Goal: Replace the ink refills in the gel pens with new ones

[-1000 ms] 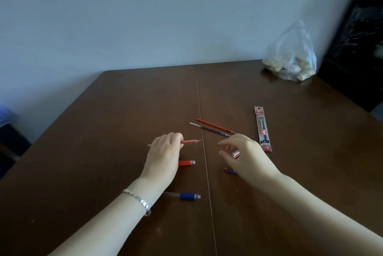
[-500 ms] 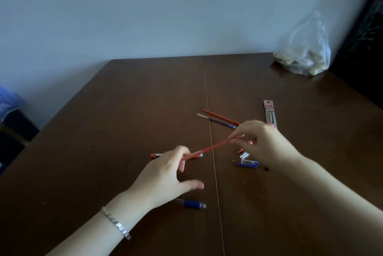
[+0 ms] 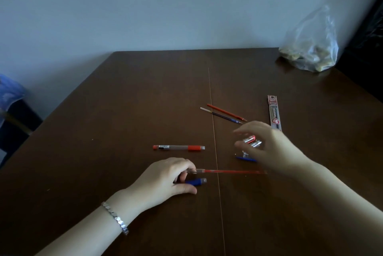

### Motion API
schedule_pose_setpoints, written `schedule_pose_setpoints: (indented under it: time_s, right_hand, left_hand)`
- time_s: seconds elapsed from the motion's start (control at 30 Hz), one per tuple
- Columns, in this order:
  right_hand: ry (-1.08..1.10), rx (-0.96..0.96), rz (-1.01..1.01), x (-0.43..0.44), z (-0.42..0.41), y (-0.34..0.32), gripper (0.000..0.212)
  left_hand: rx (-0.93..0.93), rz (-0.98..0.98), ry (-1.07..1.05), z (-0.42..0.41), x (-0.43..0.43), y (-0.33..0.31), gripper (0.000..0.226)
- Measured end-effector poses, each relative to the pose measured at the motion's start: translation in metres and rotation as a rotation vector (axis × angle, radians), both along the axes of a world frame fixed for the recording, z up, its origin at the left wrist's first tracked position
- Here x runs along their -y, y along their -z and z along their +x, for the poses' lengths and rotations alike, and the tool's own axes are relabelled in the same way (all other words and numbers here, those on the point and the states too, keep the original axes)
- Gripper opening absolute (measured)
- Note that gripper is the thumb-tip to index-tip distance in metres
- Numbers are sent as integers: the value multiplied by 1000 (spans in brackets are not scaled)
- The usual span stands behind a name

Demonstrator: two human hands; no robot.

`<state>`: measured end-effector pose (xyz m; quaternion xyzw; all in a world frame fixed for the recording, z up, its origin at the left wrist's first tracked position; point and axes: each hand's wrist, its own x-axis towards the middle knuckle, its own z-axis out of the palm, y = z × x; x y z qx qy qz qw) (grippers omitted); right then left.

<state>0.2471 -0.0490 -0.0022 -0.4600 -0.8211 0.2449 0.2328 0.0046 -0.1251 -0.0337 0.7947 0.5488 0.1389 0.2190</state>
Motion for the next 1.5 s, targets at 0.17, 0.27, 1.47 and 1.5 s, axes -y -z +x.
schedule_pose_setpoints:
  time_s: [0.17,0.27,1.47,1.5]
  right_hand:
    - [-198,309,-231,9,-15,-15,34]
    - [-216,423,-230,9,-17,-16,21]
    - [325,360,-46,-128,-44,21,23]
    - [313,353,-35,-127,-44,23,23]
  left_hand:
    - [11,86,-34,1,-2,5,22]
    - [18,104,-36,0,-3,8,21]
    - [-250,193,-88,-6,-48,28,55]
    - [-248,190,-88,-8,-49,30,63]
